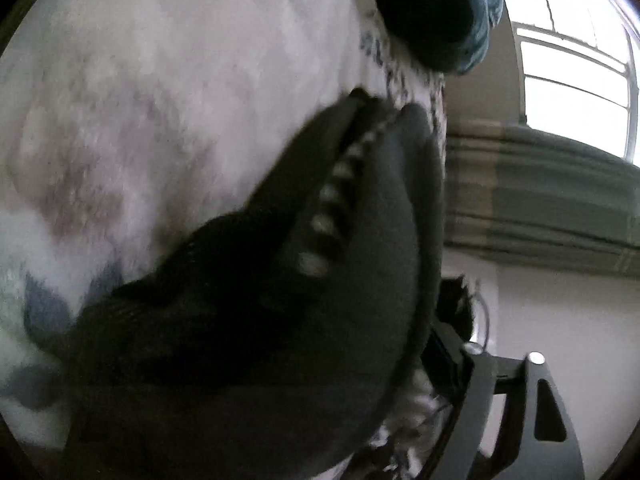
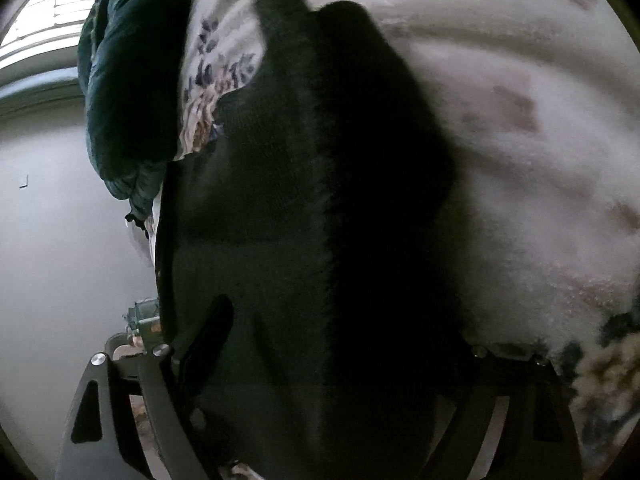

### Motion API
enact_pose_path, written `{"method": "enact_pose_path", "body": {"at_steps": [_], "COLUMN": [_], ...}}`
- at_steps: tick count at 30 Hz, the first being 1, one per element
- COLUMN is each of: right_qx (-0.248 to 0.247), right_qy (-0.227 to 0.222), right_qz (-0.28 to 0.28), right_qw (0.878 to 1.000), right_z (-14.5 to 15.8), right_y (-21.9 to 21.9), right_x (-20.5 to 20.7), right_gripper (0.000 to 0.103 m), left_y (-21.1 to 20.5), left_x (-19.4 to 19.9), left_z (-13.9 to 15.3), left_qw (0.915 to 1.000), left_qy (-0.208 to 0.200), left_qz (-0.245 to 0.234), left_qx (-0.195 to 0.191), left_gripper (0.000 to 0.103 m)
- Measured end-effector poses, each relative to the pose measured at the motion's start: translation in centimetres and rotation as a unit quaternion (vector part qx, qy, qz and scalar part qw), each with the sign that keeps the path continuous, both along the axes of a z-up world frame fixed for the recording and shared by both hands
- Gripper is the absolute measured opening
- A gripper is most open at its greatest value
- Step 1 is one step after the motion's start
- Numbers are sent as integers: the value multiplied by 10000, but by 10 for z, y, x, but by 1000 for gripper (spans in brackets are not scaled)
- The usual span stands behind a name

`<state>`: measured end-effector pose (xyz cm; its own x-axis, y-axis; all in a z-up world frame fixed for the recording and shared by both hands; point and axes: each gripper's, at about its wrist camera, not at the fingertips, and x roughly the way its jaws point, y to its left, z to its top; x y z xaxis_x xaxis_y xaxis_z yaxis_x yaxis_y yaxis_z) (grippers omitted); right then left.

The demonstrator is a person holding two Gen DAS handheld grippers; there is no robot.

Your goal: Fold small clothes

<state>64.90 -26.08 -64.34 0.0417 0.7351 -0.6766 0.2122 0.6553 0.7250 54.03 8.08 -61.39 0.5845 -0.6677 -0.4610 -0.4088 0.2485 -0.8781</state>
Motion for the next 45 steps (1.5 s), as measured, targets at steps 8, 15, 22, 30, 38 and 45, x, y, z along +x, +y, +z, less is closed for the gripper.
{"method": "enact_pose_path", "body": {"at_steps": [8,15,22,30,38,45], "right_qx": [118,42,-593,-899,-1539,-1777], "right_qy": [-241,38,1173,909,207,-737], "right_qz": [-1020,-1906,-1523,-1018,-880,-271], "right_qw": [9944,9816,9796,9866,9839,9809], "right_z": [35,95,45,79,151,90], "right_y": [-24,6,69,30,-18,-27], "right_x": [-69,-224,-330,-337,-328,-204], "right_gripper": [27,27,42,70,76,80], "left_y": [36,74,75,82,104,93], "left_x": [27,40,-13,-42,-149,-183], "left_z": [48,86,24,91,107,20], "left_qw": [9966,9722,9411,9582,9256,8912], "left_qy": [-326,-380,643,63,551,1134], "left_qz": [-755,-2302,-3155,-2349,-1980,-2299], "left_qx": [112,210,1036,1633,3179,3743], "left_gripper": [38,38,76,79,79,80]}}
